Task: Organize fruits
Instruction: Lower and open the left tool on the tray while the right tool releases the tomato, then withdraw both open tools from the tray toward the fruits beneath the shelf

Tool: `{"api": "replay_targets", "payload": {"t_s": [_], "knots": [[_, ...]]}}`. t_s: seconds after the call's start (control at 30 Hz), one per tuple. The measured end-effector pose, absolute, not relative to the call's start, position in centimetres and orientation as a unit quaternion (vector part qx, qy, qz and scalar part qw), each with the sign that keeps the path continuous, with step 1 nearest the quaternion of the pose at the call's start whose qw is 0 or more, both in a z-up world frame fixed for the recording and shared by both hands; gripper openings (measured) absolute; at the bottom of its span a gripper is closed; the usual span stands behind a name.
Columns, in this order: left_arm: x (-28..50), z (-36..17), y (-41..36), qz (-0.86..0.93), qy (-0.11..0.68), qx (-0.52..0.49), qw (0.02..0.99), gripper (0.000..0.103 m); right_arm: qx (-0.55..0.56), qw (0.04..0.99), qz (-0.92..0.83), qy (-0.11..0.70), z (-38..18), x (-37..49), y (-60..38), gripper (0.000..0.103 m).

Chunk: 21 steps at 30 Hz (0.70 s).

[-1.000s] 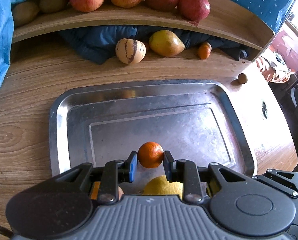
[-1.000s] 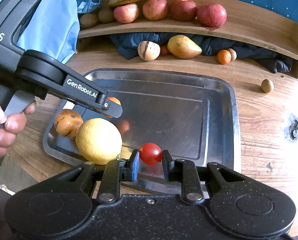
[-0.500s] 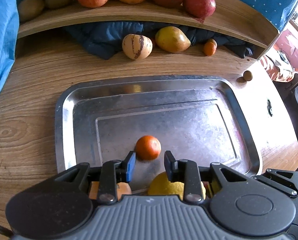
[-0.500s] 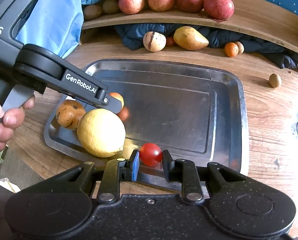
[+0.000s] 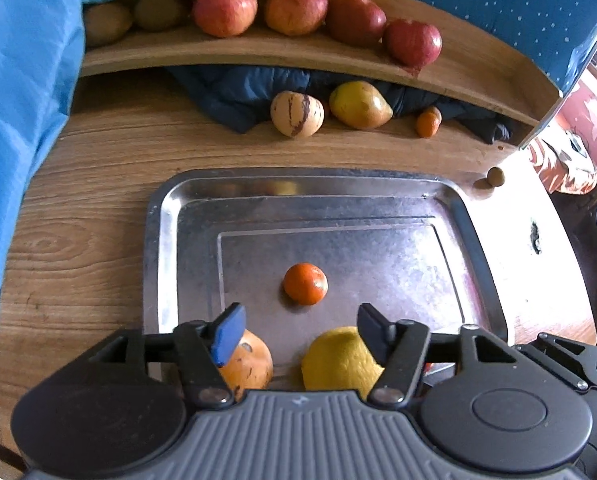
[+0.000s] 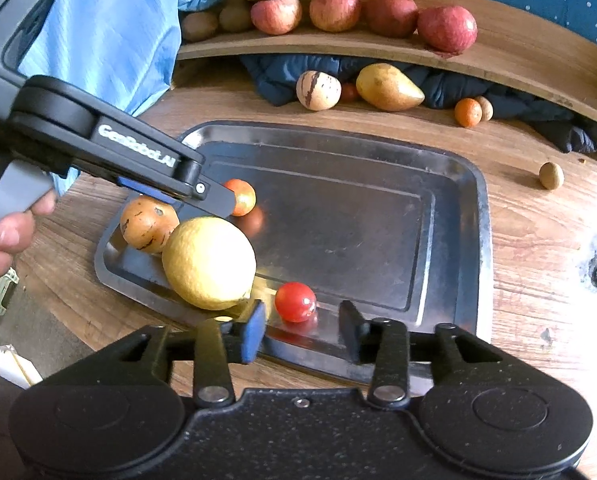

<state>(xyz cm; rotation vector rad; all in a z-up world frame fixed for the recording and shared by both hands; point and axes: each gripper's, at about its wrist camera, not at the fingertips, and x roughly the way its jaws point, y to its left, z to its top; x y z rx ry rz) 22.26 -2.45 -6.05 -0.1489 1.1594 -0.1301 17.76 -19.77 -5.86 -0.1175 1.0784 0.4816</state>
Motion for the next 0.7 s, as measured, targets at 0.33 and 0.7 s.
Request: {"api": "replay_targets", "payload": {"t_s": [0.33, 0.7], "knots": [[18.2, -4.5, -3.3, -0.045, 0.534, -0.068, 0.842, 0.098, -0.057, 0.836, 0.247, 0.487, -4.6, 16.1, -21.0, 0.076], [14.7, -4.1, -3.7, -0.007, 0.547, -0.052, 0.835, 0.102, -0.059, 0.841, 0.26, 0.47, -3.8, 14.3, -22.4, 0.099]]}}
